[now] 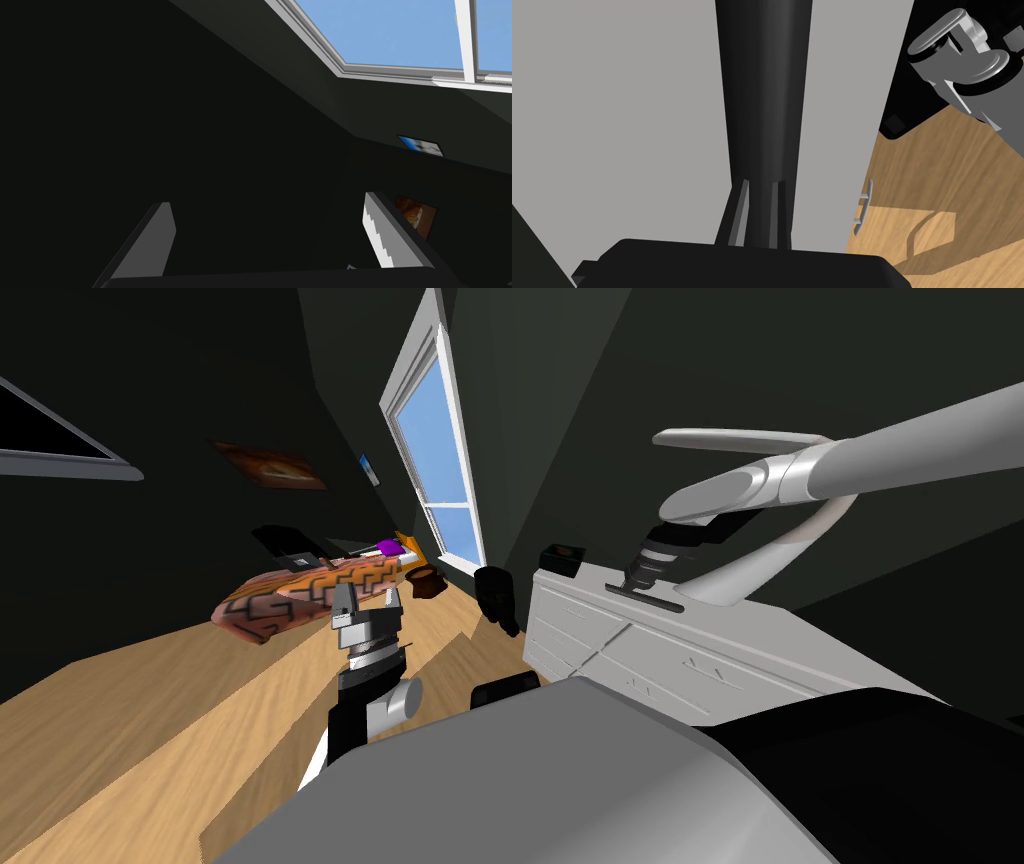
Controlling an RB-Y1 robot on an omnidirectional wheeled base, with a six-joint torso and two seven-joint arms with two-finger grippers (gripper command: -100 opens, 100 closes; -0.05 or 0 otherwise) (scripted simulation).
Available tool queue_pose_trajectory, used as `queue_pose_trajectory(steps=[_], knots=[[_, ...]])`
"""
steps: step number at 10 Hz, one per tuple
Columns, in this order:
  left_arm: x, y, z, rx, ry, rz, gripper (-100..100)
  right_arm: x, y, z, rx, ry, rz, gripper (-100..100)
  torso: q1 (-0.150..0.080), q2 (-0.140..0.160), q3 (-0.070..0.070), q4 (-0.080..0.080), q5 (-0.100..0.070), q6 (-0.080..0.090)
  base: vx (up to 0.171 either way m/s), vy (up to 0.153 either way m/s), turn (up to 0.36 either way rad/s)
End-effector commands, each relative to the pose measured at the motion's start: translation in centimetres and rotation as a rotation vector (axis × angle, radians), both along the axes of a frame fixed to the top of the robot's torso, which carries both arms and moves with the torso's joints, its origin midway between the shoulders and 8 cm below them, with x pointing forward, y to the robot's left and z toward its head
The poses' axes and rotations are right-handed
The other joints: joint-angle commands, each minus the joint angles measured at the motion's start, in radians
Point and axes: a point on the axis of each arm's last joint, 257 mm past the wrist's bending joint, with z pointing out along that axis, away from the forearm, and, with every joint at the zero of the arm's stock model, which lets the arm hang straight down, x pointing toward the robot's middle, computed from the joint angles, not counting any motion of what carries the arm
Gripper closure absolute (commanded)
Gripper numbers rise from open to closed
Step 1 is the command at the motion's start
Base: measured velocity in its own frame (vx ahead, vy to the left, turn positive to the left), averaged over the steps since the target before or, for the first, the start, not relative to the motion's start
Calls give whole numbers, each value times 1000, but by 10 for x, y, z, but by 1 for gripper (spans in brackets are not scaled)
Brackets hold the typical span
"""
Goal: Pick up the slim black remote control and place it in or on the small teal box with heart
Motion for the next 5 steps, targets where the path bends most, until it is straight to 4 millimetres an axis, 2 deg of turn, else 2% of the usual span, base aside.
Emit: queue_pose_trajectory(steps=[1,2,3,4,5], knots=[[0,0,0,0,0,0,0,0,0,0,0,0,0,100,0,0,0,0,0,0,0,0,0],[0,0,0,0,0,0,0,0,0,0,0,0,0,0,0,0,0,0,0,0,0,0,0],[0,0,0,0,0,0,0,0,8,10,5,7,1,100,0,0,0,0,0,0,13,-35,-38],[0,0,0,0,0,0,0,0,13,16,5,10,3,100,-2,-1,0,0,0,0,24,-61,-33],[0,0,0,0,0,0,0,0,10,12,4,6,3,100,-3,-1,-1,0,0,0,11,-28,1]])
